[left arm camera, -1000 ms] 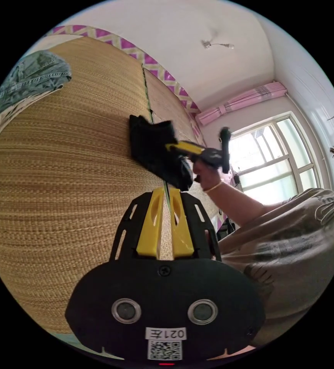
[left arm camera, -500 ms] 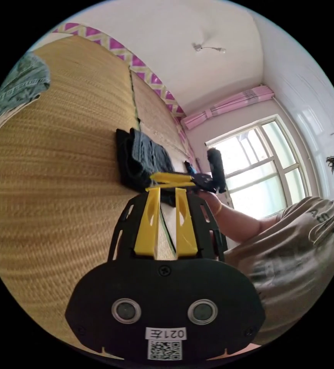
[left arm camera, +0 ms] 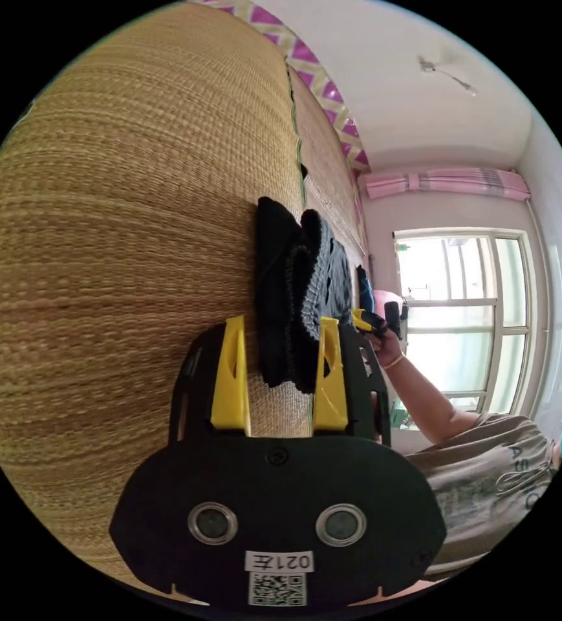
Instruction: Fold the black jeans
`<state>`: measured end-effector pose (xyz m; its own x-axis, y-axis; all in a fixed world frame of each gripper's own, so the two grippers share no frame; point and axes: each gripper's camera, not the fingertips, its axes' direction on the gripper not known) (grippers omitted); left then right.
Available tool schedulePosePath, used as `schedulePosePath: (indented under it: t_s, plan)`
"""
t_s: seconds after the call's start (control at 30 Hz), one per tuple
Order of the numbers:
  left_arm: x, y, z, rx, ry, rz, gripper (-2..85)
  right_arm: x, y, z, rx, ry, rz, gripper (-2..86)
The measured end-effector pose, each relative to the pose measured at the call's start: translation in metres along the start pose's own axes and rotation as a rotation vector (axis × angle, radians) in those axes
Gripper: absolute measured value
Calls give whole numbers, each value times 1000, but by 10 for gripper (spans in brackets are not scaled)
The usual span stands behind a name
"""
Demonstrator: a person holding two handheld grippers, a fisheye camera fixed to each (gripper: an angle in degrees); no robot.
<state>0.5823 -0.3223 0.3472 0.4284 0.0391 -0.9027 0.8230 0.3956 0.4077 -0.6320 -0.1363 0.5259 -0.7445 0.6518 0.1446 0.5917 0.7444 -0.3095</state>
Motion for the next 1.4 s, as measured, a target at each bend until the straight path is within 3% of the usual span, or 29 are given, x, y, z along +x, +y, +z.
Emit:
schedulePosePath:
  t_s: [0.07, 0.2, 0.4, 0.67, 0.97, 1.23, 1.4]
  plan:
    - [3, -15, 19, -102, 65, -8, 137, 18, -13, 12, -56, -105, 1, 129]
    - [11, -36, 42, -204, 17, -56, 88, 36, -21, 19, -101, -66, 16, 88]
    - [71, -21, 36, -136, 61, -34, 53, 22, 1, 3, -67, -125, -55, 51]
    - [202, 9, 61, -276, 93, 138, 53, 16, 127, -60, 69, -125, -15, 49]
    - [395, -23, 253, -482, 68, 360, 55, 108, 232, -175, 302, -91, 94, 50]
    - [648, -111, 445, -606, -199, 720, 53, 199, 263, -259, 671, -155, 101, 51]
    - [750, -139, 530, -575, -357, 905, 53, 243, 266, -257, 931, -225, 204, 53]
